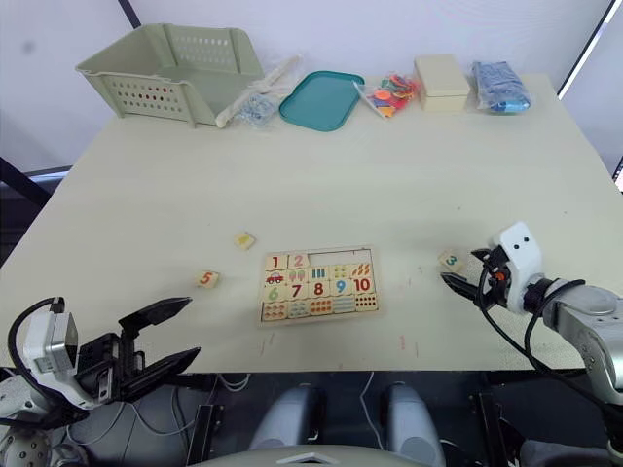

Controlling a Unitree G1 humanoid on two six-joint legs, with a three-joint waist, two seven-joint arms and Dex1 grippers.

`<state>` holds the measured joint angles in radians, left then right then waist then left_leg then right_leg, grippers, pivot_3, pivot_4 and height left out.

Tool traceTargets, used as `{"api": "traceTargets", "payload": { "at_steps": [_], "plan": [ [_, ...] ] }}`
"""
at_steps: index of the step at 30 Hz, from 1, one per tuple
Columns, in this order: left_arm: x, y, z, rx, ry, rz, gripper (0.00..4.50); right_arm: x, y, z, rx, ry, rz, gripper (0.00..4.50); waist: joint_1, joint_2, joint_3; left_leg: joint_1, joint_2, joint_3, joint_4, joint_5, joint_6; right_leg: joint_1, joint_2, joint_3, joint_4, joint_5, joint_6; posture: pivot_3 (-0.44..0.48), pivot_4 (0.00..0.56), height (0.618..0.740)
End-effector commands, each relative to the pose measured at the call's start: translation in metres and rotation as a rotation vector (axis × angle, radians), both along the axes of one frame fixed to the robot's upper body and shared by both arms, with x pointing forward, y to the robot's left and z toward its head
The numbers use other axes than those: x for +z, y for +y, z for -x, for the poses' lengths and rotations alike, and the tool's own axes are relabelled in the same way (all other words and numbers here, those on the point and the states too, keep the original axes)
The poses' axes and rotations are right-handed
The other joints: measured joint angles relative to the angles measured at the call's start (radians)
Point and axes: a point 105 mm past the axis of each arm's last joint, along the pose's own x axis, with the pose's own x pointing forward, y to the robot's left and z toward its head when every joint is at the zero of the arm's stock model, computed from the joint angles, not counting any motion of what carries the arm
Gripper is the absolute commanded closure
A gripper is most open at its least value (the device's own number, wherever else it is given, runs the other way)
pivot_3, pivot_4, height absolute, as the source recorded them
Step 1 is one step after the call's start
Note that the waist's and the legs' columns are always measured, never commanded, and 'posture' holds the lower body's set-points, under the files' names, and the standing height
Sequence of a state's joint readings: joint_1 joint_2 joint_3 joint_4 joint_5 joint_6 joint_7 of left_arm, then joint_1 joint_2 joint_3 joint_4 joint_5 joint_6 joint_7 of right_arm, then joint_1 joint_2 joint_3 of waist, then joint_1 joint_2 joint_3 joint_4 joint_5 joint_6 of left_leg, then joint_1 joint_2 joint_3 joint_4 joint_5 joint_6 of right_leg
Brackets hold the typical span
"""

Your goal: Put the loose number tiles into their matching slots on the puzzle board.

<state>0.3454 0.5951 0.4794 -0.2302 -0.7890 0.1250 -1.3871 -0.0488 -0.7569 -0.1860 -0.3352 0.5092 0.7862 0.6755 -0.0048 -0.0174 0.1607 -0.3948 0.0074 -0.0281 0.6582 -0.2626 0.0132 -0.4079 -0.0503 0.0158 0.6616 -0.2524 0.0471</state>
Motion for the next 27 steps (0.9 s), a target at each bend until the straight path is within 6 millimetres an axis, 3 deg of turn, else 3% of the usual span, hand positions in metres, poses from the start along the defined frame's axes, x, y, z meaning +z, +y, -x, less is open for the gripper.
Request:
{"api": "traceTargets", "payload": {
  "at_steps": [1, 7, 19, 22, 23, 27],
  "plan": [
    [0.003, 0.0, -0.012, -0.013, -0.022, 0.005, 0.0, 0.006, 0.0, -0.006, 0.004, -0.032, 0.006, 0.08, -0.001, 0.0, 0.0, -0.002, 0.001, 0.0, 0.003, 0.0, 0.0, 0.0, 0.001, -0.001, 0.001, 0.0, 0.0, 0.0, 0.15, 0.74],
    [-0.008, 0.008, -0.016, 0.011, -0.003, -0.01, 0.0, 0.002, -0.001, -0.01, -0.001, -0.031, -0.003, 0.08, -0.013, -0.001, 0.0, -0.001, 0.002, 0.0, 0.003, -0.001, 0.001, -0.001, 0.001, 0.002, 0.0, 0.0, 0.0, 0.0, 0.15, 0.74],
    [-0.004, 0.003, -0.022, 0.015, -0.014, -0.002, 0.0, -0.01, 0.001, -0.019, -0.021, -0.003, 0.013, 0.08, -0.008, 0.0, 0.0, -0.002, 0.003, -0.002, 0.006, -0.001, 0.001, 0.0, 0.001, 0.002, 0.001, 0.0, 0.0, 0.0, 0.15, 0.74],
    [-0.004, 0.003, -0.022, 0.016, -0.014, -0.003, 0.0, -0.011, 0.002, -0.02, -0.021, -0.007, 0.015, 1.45, -0.008, -0.001, 0.0, -0.002, 0.003, -0.002, 0.006, -0.001, 0.001, 0.0, 0.001, 0.002, 0.001, 0.0, 0.0, 0.0, 0.15, 0.74],
    [-0.004, 0.003, -0.022, 0.016, -0.014, -0.003, 0.0, -0.011, 0.002, -0.02, -0.021, -0.01, 0.017, 1.69, -0.008, -0.001, 0.0, -0.002, 0.003, -0.002, 0.006, -0.001, 0.001, 0.0, 0.001, 0.002, 0.001, 0.0, 0.0, 0.0, 0.15, 0.74],
    [-0.004, 0.003, -0.021, 0.02, -0.014, -0.003, 0.0, -0.012, 0.001, -0.019, -0.027, -0.019, 0.028, 1.69, -0.008, -0.001, 0.0, -0.002, 0.003, -0.002, 0.006, -0.001, 0.001, 0.0, 0.001, 0.001, 0.001, 0.0, 0.0, 0.0, 0.15, 0.74]
  ]
}}
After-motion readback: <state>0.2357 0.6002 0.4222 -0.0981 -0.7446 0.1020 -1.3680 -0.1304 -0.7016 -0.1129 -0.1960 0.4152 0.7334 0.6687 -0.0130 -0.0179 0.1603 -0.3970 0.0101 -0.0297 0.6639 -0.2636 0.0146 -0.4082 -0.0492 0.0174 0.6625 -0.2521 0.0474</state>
